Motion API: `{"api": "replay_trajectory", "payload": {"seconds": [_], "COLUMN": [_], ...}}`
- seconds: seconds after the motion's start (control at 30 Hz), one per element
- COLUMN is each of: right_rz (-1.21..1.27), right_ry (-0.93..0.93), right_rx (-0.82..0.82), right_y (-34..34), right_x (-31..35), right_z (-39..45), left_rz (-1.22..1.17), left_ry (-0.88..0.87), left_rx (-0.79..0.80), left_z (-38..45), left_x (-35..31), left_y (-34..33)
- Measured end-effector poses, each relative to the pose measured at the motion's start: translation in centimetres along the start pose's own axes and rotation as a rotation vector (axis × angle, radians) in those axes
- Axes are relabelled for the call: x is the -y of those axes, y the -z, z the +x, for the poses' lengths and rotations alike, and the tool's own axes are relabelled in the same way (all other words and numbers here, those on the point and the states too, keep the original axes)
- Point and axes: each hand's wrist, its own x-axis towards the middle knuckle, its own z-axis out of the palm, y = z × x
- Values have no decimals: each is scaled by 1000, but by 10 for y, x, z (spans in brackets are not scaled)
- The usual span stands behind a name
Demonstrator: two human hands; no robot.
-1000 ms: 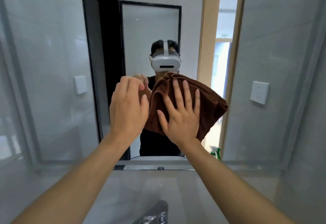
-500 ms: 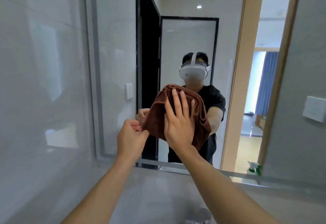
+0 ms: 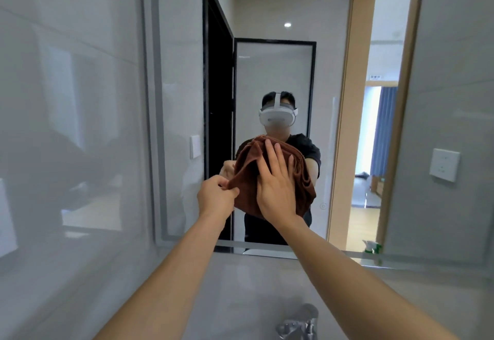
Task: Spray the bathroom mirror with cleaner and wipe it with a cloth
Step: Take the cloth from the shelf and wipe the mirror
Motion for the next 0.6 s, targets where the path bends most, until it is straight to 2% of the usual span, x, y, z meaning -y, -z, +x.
{"api": "replay_trajectory", "payload": {"seconds": [0.13, 0.3, 0.43, 0.53, 0.6], "right_rz": [37, 166, 342, 374, 340], "right_ry": [-41, -119, -252, -303, -192], "right_rx": [46, 64, 19, -39, 113], "right_y": [8, 27, 50, 84, 106], "right_x": [7, 17, 26, 29, 32], "right_z": [-1, 6, 20, 38, 51], "left_rz": [124, 343, 569, 765, 893], "left_ry": [-75, -386, -690, -823, -871], "left_rx": [30, 32, 180, 371, 498], "left_z": [-3, 6, 9, 9, 5], "left_x": [-13, -66, -122, -154, -165], "left_y": [10, 28, 43, 54, 61]}}
